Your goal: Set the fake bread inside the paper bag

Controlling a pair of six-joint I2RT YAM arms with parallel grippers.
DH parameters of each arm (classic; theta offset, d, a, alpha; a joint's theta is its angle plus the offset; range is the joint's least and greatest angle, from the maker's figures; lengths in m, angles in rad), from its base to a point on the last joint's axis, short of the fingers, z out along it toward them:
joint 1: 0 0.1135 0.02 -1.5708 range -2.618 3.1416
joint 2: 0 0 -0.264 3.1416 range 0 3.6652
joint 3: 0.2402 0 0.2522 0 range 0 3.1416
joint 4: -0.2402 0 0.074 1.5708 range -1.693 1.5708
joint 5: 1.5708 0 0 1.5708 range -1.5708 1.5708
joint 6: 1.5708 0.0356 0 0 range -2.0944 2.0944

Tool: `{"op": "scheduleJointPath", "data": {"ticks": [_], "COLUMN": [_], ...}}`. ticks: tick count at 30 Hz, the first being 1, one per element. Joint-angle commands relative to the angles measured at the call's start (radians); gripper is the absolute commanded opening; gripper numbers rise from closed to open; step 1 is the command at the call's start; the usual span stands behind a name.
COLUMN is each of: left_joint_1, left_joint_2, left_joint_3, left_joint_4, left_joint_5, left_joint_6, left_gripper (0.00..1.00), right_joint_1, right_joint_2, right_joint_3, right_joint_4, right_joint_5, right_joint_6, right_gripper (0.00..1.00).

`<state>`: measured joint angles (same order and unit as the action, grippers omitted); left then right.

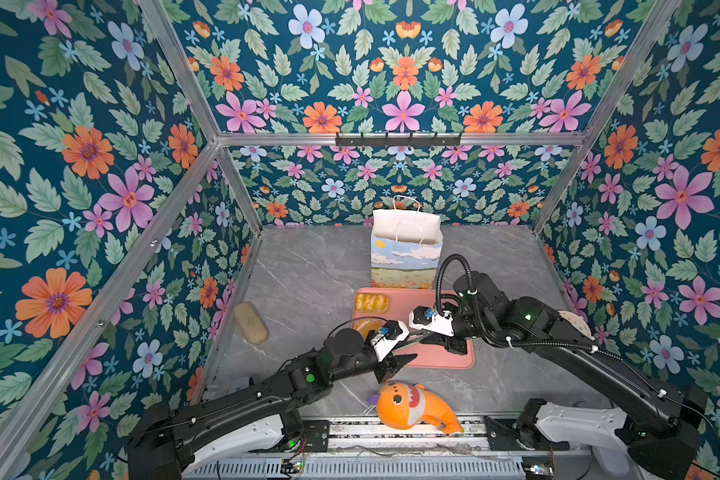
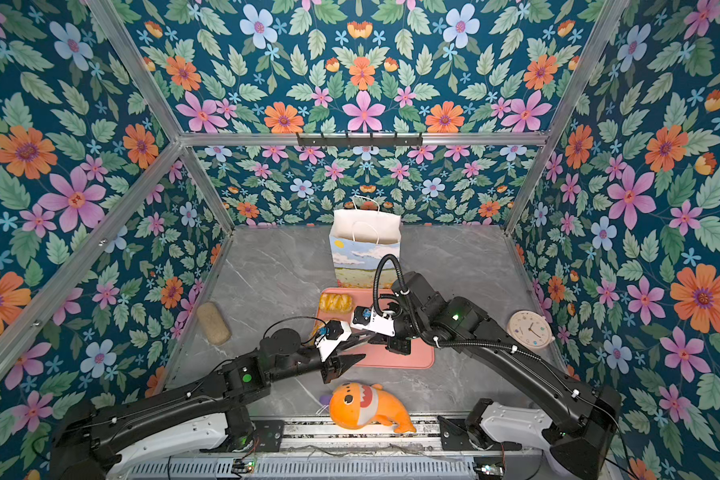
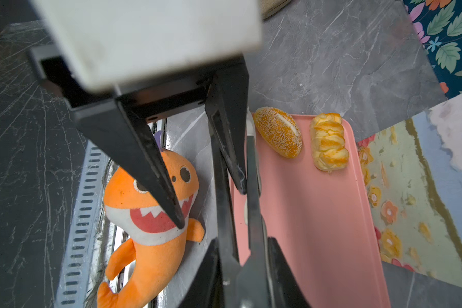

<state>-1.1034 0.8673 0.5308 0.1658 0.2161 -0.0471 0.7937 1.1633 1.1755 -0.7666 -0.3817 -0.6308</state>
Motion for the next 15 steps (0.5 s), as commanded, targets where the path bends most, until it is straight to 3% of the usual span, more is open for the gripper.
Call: {"op": "scheduleJointPath", "data": {"ticks": [1,6,10,13,15], "left_joint_1": [0.0,0.002,0.001,0.003,0.003], "left_joint_2": [-0.048,-0.053,-0.064,-0.068,-0.061], "left_joint_3": [0.023,0.059,0.063,0.051,0.029], "left_joint_4": [-0.013,-0.093,-0.153,-0.151,-0.132], "left_joint_5": [0.017,0.03,-0.093,-0.195,-0.202], "left_joint_6": [-0.015,-0.01,0.03,0.086,0.2], "left_gripper": [0.53,0.55,0.59,0.68,0.7], "right_joint_1": [-0.022,-0.066,-0.074,-0.074,-0.074], "right_joint_2": [-0.001,0.004,-0.006,-0.018,-0.025], "right_joint_3": [0.011,0.04,0.047,0.048,0.055], "right_joint_4": [-0.025,-0.053,-0.071,-0.08,-0.092], "right_joint_5": [0.085,0.075,0.069,0.057,0.047], "right_joint_6": [0.021,0.048,0.054,0.056,0.064], "right_gripper": [0.16,0.16,0.15,0.15,0.15]}}
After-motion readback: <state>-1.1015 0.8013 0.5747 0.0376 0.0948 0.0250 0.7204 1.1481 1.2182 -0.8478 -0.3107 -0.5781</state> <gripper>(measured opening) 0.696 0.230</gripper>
